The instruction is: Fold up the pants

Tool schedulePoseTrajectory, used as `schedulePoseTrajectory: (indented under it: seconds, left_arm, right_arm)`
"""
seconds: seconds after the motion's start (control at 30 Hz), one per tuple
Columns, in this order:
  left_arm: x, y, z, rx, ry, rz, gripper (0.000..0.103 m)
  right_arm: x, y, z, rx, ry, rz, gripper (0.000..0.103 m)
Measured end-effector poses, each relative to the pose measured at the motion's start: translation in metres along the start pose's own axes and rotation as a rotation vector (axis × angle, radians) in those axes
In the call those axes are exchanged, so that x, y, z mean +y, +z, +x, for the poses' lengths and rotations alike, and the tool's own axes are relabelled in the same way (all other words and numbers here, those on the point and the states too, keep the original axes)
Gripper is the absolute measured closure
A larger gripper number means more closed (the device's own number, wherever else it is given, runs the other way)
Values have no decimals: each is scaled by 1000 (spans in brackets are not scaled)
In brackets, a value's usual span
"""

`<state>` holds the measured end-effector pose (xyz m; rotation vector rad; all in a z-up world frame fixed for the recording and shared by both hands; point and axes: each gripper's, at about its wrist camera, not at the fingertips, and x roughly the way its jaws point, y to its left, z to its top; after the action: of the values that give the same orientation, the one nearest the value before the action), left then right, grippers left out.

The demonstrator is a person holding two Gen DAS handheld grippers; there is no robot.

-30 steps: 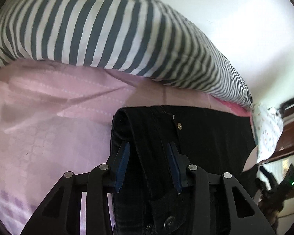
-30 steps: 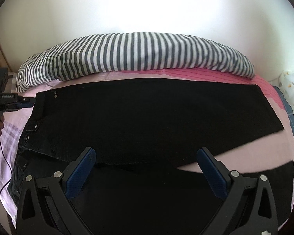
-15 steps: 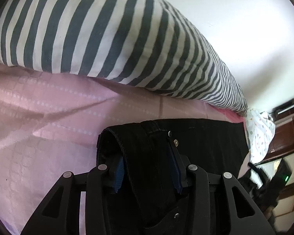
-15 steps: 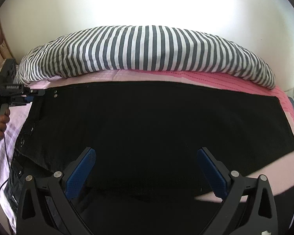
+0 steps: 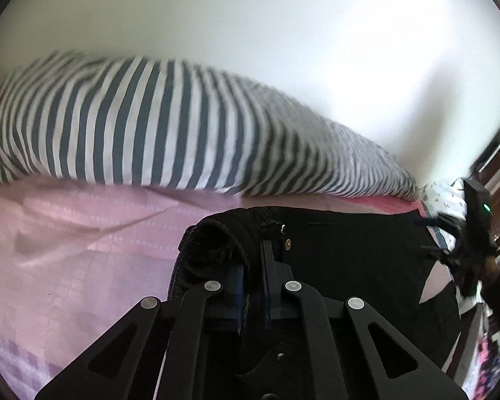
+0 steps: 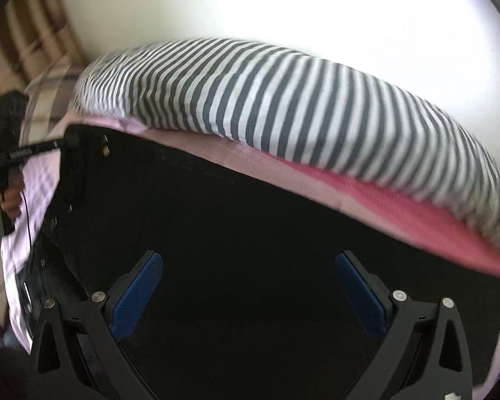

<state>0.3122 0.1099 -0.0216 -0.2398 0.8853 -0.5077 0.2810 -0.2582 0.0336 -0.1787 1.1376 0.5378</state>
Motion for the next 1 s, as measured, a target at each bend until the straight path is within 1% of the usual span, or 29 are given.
schedulePoseTrajectory:
  seconds: [0.1, 0.13, 0.2, 0.27, 0.3, 0.4, 0.47, 0.53, 0.57, 0.6, 0.67, 0.73, 0.77, 0.9, 0.97, 1.0]
  left_arm:
    - [-10, -3, -11, -36, -10, 16, 95]
    - [-11, -3, -16, -46, -14, 22, 95]
    - [-14, -6, -24, -66, -23, 31, 95]
    - [-16, -9, -32, -80, -21, 38, 95]
    - [-18, -9, -34, -84, -20, 39, 95]
    - [-17, -10, -42, -100, -24, 26, 95]
    - [-17, -10, -49, -104, -18, 10, 95]
    - [-20, -9, -50, -107, -15, 3, 95]
    - [-22, -9, -51, -106, -12, 6, 95]
    - [-24, -9, -51, -106, -2, 13, 95]
    - [-29, -9, -48, -102, 9, 27, 95]
    - [-31, -9, -45, -97, 18, 33, 96]
    - [-32, -9, -45, -97, 17, 36, 96]
    - [-30, -9, -42, -94, 24, 36, 96]
    - [-28, -9, -39, -88, 31, 35, 96]
    - [-28, -9, -38, -87, 32, 37, 96]
  right_arm:
    - [-13, 20, 11, 52, 33, -68, 3]
    - [-15, 23, 13, 62, 38, -82, 6]
    - [-20, 37, 20, 93, 40, -124, 7]
    - [-22, 47, 26, 117, 54, -174, 13]
    - [-22, 52, 31, 137, 67, -203, 14]
    - [-22, 63, 47, 207, 112, -266, 23]
    - [-20, 69, 59, 269, 161, -321, 31]
    - [-21, 71, 68, 320, 194, -356, 35]
    - [-22, 72, 73, 350, 218, -373, 39]
    - [-22, 73, 77, 362, 226, -385, 41]
    - [-26, 76, 86, 396, 259, -395, 44]
    - [-35, 77, 96, 423, 258, -395, 48]
    - [-42, 76, 100, 439, 262, -388, 53]
    - [-69, 71, 108, 480, 239, -351, 59]
    - [-82, 70, 106, 461, 252, -314, 72]
    - [-88, 69, 105, 462, 254, -299, 75]
